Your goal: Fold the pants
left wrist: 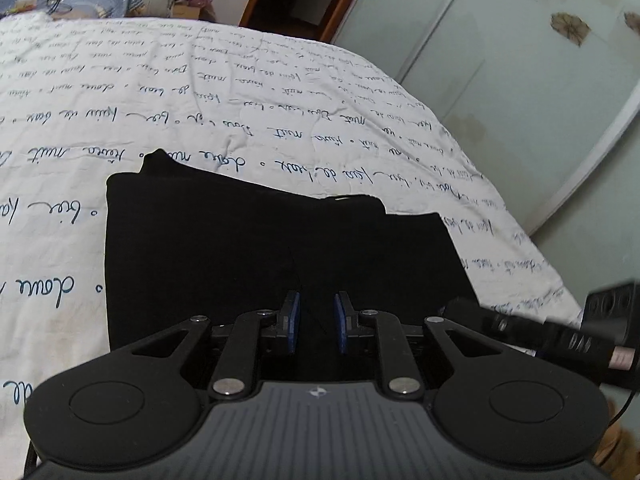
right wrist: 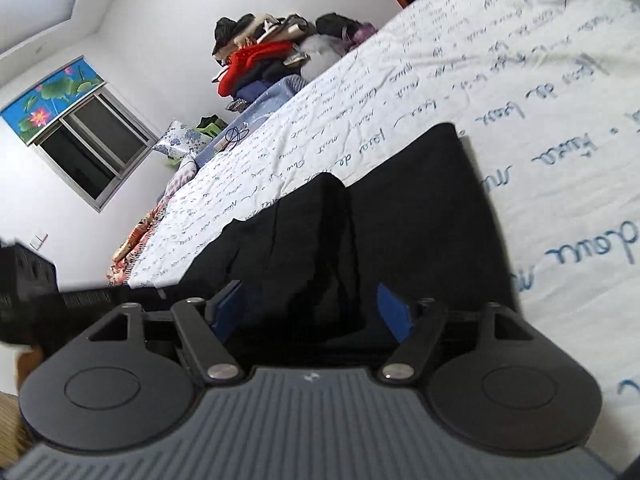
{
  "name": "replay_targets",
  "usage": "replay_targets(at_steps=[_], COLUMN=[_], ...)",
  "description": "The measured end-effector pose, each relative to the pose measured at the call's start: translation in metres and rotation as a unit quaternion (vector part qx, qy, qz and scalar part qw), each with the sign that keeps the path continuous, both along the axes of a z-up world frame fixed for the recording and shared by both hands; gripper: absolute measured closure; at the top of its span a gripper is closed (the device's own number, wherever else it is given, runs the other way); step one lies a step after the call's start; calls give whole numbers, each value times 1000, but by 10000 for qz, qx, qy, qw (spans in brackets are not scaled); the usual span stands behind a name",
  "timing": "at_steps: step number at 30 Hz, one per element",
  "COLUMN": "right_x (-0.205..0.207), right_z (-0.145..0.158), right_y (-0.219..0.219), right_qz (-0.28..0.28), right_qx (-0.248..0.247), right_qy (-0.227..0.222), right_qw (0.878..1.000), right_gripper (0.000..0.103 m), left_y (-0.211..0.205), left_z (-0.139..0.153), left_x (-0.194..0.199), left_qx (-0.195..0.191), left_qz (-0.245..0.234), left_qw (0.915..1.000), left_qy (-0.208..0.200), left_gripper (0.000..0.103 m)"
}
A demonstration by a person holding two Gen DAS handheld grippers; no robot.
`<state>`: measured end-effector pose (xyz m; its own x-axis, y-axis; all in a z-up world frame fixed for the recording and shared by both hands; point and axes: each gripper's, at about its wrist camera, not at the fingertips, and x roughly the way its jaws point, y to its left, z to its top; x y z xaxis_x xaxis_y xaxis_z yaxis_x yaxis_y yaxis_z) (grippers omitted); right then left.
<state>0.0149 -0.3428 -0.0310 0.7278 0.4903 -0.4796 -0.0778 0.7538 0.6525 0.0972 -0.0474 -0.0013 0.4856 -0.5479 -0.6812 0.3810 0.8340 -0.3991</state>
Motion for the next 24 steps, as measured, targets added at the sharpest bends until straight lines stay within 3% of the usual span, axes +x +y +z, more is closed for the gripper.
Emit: replay_targets(at_steps=[3,10,12,13,14,19,24], right_x=[15,67,74,76,77,64,35], right_z=[-4,-5,-3,-1,1,15,38], right_y=[1,13,23,28,32,25,7], right_qz=[54,382,565,621,632,442,84], right_qx=[151,-231,-510,-716,-869,-884,-1009], right_qy=[149,324,290,313,292,-96,-476], right_qw=[9998,9985,9967,9950,9938,9951,9937], right_gripper=[25,25,49,73,79,97,97], left_y=[-4,-1,3,6,9,25,37], left_z=[1,-1,0,0,1,10,17], left_x=[-1,-2,-2,-2,-2,-4,1], left_qx=[71,-8,-88,-146,-228,-555,-806], left_qz=[-77,-90,-56,-20,18,299,482], left_qw=[9999,9999,9999,9999,9997,9978,9955], left_qy=[-96,-108,-85,-65,-50,-207,-160], left_gripper=[85,85,85,85,85,85,84])
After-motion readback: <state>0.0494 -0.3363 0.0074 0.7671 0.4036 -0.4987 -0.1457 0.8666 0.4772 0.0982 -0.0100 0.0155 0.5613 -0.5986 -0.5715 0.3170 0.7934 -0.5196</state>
